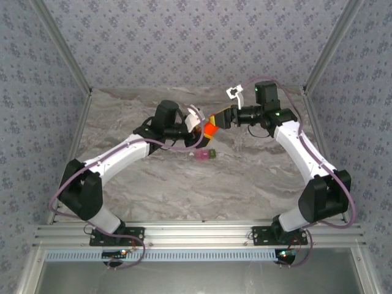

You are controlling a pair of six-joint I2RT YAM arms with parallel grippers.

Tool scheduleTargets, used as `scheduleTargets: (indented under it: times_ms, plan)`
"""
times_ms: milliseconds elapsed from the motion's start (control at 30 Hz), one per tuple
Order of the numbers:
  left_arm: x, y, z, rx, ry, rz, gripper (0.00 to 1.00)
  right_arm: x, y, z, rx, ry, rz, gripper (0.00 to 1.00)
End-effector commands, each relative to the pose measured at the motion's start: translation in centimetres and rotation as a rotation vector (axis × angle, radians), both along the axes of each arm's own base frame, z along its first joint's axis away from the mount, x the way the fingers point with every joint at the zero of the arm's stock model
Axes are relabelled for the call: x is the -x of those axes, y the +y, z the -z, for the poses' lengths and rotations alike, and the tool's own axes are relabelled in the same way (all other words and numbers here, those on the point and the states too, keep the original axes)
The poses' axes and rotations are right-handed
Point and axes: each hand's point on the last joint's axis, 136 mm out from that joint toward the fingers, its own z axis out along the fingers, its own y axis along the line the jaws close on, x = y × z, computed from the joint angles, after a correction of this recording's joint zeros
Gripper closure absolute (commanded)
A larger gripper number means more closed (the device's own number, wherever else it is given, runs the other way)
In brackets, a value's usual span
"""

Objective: Sort the pills into containers

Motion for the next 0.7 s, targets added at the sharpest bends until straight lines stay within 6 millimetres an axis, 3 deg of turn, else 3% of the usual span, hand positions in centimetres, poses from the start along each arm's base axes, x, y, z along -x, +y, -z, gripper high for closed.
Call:
scheduleTargets:
  times_ms: [0,167,300,667]
  plan:
    - [-0.3,0.0,-1.3,0.023,-0.025,0.005,1.0,-0.3,-1.2,-1.1,-0.041,0.037,0.074,0.18]
    - [-0.2,0.1,-1.4,0.021,-0.028,0.005,1.0,-1.2,-2.9,-1.3,-0.125,0.239,0.264,0.18]
    - [-0.2,0.1,-1.3,0.014,-0.027,0.005,1.0,-1.5,-4.0,0.8,-0.138,0.475,0.46,0.19]
    - [-0.1,0.2,-1.0,0.005,-0.015,0.007,1.0,0.3,-0.8,-0.2,-0.075,0.486,0.489,0.2]
